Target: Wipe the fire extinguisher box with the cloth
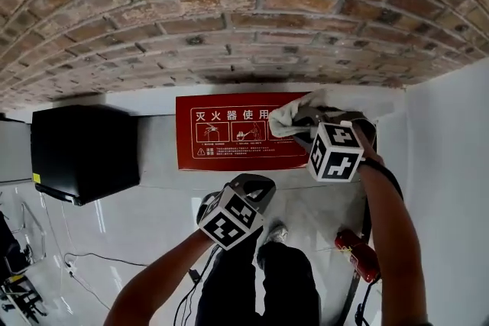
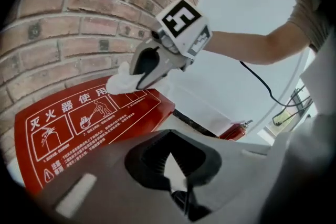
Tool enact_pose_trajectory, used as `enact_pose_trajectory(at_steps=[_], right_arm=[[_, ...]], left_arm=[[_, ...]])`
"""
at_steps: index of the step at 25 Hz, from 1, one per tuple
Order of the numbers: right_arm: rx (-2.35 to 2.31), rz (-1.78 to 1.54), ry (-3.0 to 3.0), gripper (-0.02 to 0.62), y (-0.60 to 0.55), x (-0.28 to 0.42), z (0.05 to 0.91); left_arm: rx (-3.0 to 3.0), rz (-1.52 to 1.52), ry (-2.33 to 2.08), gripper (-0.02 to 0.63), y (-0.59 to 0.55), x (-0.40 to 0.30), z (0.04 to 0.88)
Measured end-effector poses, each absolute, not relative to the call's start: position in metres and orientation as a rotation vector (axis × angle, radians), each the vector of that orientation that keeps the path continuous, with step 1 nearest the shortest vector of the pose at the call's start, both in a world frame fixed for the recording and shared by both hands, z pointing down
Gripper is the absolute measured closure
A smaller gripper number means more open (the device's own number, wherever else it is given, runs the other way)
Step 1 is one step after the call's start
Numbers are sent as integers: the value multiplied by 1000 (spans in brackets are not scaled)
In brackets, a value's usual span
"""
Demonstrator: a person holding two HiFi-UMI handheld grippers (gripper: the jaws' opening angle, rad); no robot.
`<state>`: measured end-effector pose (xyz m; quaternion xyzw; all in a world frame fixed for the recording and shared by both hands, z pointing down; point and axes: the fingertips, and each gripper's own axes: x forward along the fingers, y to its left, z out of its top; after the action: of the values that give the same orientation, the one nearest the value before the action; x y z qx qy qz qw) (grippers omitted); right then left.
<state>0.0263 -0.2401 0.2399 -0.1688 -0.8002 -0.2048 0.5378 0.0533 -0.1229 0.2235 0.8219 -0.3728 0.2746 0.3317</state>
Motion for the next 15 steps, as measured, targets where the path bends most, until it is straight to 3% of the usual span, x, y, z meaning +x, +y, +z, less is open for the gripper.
enact_pose_trajectory(at_steps=[10, 15], right_arm=[[-541, -478, -1913, 508, -136, 63, 239], [-595, -510, -1963, 508, -109, 41, 223]], left_arm=[[1932, 692, -1117, 606, -86, 16, 227], [1858, 662, -1178, 606, -69, -1, 229]])
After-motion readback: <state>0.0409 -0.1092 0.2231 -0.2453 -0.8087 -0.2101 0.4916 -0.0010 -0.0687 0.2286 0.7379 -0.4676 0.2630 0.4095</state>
